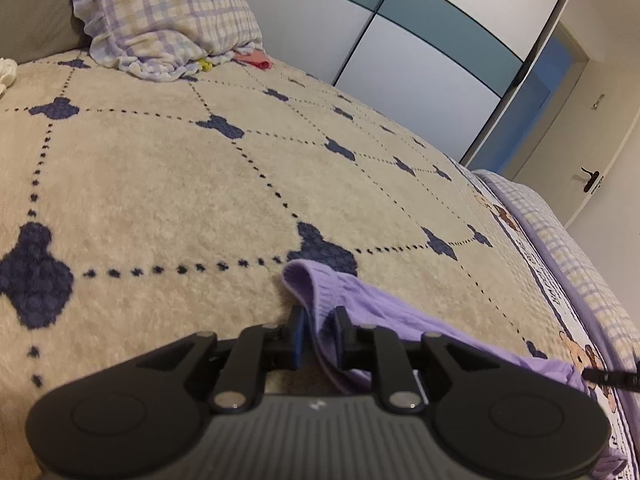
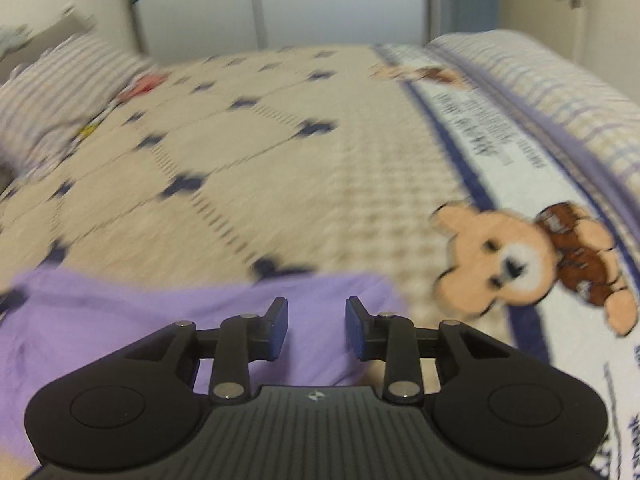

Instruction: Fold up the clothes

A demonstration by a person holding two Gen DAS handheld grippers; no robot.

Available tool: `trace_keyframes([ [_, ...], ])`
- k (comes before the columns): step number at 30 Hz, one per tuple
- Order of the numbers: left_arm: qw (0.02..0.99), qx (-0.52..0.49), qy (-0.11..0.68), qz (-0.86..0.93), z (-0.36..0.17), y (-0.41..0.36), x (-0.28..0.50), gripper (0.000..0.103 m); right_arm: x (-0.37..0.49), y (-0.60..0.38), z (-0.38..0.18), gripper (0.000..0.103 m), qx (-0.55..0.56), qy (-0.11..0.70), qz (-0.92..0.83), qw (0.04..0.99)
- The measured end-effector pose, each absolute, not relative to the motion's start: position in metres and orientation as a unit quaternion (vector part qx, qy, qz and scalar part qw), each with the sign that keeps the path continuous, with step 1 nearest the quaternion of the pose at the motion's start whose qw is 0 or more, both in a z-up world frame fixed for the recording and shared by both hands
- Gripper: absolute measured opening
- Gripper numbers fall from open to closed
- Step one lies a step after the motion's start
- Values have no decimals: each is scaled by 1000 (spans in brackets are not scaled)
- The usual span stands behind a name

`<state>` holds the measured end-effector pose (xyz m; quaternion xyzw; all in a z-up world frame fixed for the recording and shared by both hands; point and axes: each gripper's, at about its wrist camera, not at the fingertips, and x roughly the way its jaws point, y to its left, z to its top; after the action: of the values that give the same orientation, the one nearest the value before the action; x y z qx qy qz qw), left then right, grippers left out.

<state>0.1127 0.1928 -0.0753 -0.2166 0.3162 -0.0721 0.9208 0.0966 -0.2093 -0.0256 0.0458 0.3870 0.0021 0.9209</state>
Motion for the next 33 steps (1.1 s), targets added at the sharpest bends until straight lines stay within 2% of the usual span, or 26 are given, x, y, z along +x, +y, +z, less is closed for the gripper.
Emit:
trace_keyframes([
  [4, 921, -212, 320, -75, -71, 189, 110, 35, 84, -189, -32, 40, 41, 425, 51, 903],
  [14, 917, -207, 333, -71, -68, 184, 106, 36, 74, -161, -51, 40, 71, 479, 109, 868],
  [15, 917, -205, 334, -71, -68, 183, 106, 36, 74, -159, -52, 39, 65, 477, 109, 870],
  [16, 917, -203, 335, -71, -68, 183, 106, 36, 74, -159, -52, 28, 62, 474, 109, 871],
  [17, 917, -202, 336, -70, -67, 183, 106, 36, 74, -161, -51, 10, 66, 473, 108, 872],
  [18, 917, -201, 337, -70, -67, 183, 106, 36, 75, -164, -50, 8, 71, 471, 106, 873],
  [33, 916, -205, 340, -63, -67, 186, 105, 35, 70, -258, -5, 5, 85, 372, -37, 923],
])
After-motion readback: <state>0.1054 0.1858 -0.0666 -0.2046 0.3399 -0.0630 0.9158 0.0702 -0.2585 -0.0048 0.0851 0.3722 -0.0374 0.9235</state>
